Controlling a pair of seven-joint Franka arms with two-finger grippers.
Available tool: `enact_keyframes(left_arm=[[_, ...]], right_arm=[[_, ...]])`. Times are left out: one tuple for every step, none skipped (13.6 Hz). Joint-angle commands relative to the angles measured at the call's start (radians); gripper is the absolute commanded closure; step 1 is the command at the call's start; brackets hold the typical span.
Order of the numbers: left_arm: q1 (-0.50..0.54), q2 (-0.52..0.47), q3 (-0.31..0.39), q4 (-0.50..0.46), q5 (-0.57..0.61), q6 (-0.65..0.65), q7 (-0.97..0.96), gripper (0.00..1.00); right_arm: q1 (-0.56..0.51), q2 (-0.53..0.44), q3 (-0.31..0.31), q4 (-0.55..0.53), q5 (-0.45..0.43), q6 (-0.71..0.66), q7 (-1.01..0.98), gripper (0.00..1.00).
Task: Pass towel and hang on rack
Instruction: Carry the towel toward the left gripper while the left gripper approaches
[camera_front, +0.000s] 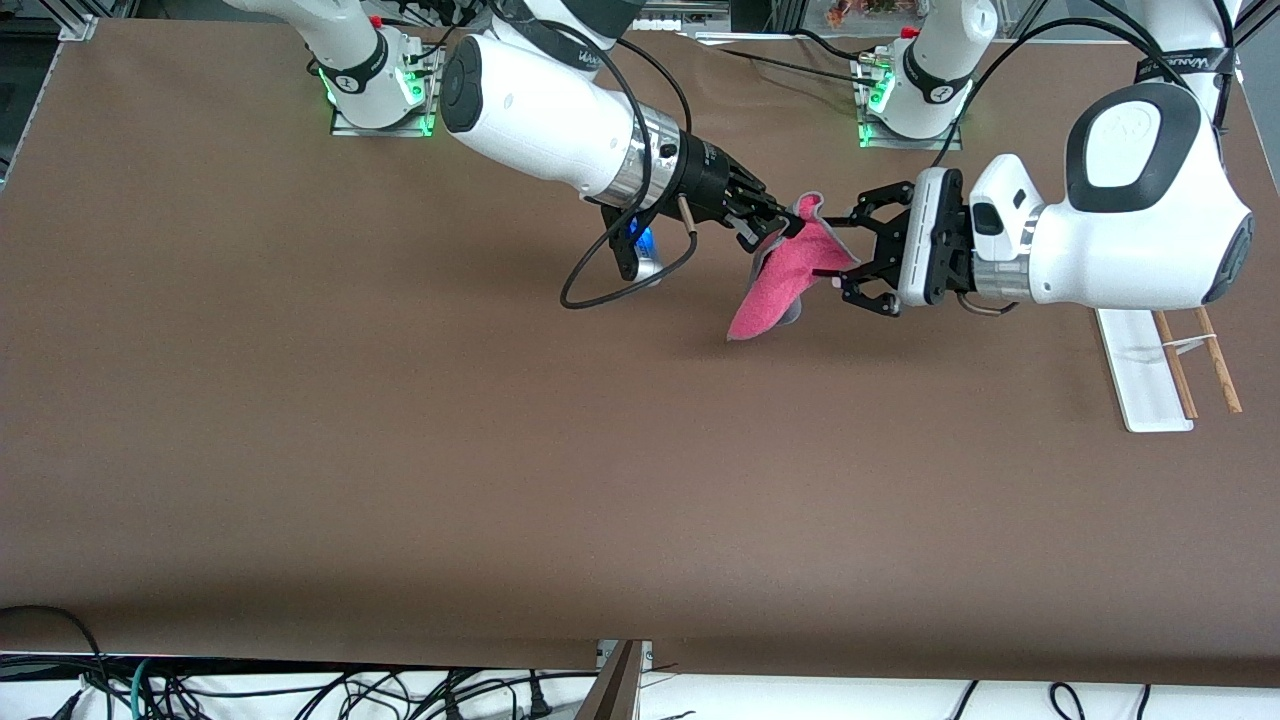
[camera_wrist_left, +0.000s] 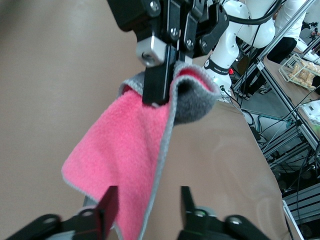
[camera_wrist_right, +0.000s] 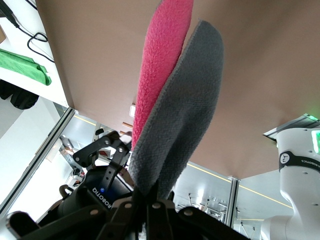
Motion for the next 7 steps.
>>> enact_keyframes(left_arm=[[0.012,-0.027,-0.007,-0.019,-0.009,0.015,0.031,1.0],[0.014,-0.027,-0.007,-0.019,-0.009,0.015,0.031,1.0],[0.014,-0.027,-0.007,-0.019,-0.009,0.015,0.031,1.0],[0.014,-0.027,-0.007,-0.017,-0.009,0.015,0.031,1.0],[0.015,-0.027,-0.007,-0.017,-0.008,0.015,0.031,1.0],[0.018,-0.027,-0.007,-0.019,-0.008,0.014,0.032,1.0],[0.02,-0.027,-0.006,-0.017,-0.008,0.011,0.032,1.0]], right_arm=[[0.007,0.014,-0.006,0.031,0.012,0.005,0.017,1.0],[0.007,0.014,-0.006,0.031,0.012,0.005,0.017,1.0],[0.007,0.014,-0.006,0.031,0.012,0.005,0.017,1.0],[0.005,0.016,-0.006,0.031,0.012,0.005,0.017,1.0],[0.005,0.016,-0.008,0.031,0.012,0.005,0.015,1.0],[0.005,0.016,-0.008,0.031,0.012,0.005,0.015,0.95],[0.001,0.016,-0.008,0.031,0.012,0.005,0.014,0.69]])
